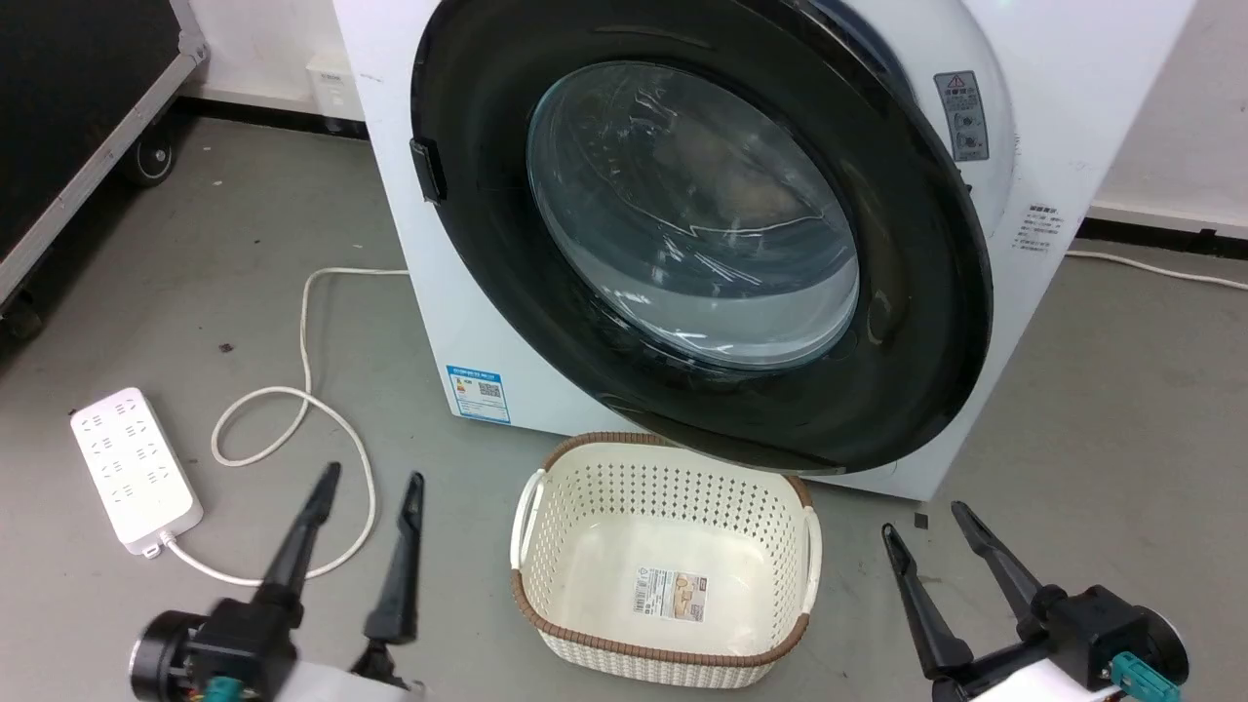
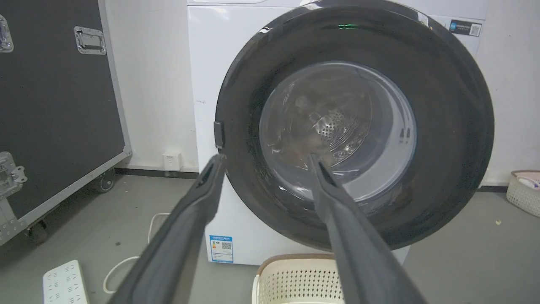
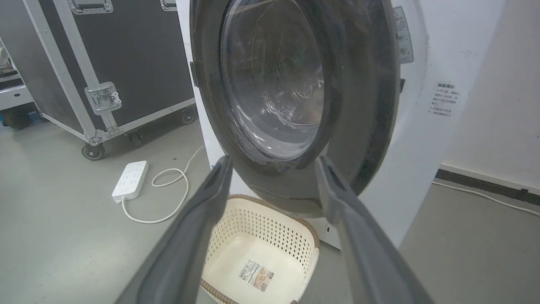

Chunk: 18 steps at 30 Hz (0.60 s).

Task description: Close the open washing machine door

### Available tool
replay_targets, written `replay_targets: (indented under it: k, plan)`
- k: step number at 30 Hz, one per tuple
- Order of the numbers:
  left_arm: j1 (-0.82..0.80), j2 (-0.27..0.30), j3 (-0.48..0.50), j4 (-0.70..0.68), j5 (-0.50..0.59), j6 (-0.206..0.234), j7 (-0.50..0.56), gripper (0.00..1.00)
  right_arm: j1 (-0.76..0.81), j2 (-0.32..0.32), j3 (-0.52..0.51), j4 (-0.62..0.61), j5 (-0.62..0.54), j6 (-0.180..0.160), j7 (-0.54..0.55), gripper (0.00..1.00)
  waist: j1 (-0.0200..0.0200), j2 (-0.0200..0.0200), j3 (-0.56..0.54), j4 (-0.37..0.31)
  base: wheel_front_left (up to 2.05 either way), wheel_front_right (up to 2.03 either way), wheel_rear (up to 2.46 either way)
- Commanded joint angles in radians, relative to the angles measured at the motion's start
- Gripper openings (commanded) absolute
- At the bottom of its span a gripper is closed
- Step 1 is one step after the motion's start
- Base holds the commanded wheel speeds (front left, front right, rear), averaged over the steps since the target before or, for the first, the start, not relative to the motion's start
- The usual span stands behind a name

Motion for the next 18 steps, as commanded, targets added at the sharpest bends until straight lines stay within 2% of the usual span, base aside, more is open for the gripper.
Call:
replay_targets:
  k: [1, 9, 10, 11, 12, 18]
  plan:
    - [0.015, -0.004, -0.009, 0.014, 0.048, 0.009, -0.004, 1.00, 0.011, 0.005, -0.004, -0.001, 0.002, 0.001, -0.005, 1.00, 0.0001, 0.0000, 0.002, -0.002, 0.00, 0.00, 0.00]
    - [0.038, -0.011, -0.043, 0.060, 0.114, 0.004, -0.004, 1.00, 0.005, 0.027, -0.013, -0.001, -0.006, 0.001, -0.005, 1.00, 0.0001, 0.0000, 0.021, -0.019, 0.00, 0.00, 0.00]
    - [0.035, -0.011, -0.049, 0.063, 0.120, 0.003, -0.004, 1.00, 0.002, 0.029, -0.009, -0.004, -0.002, 0.001, -0.005, 0.84, 0.0001, 0.0000, 0.028, -0.019, 0.00, 0.00, 0.00]
    - [0.030, -0.011, -0.054, 0.065, 0.125, 0.003, -0.004, 1.00, -0.003, 0.029, -0.003, -0.012, 0.004, 0.001, -0.005, 0.00, 0.0001, 0.0000, 0.034, -0.017, 0.00, 0.00, 0.00]
    - [-0.002, -0.024, -0.066, 0.057, 0.133, 0.001, -0.004, 1.00, -0.042, 0.008, 0.018, -0.034, 0.020, 0.001, -0.004, 0.00, 0.0001, 0.0000, 0.082, -0.005, 0.00, 0.00, 0.00]
    - [-0.055, -0.033, -0.091, 0.049, 0.148, -0.002, -0.004, 1.00, -0.186, -0.083, 0.069, -0.030, 0.067, 0.001, 0.051, 0.00, 0.0001, 0.0000, 0.179, 0.019, 0.00, 0.00, 0.00]
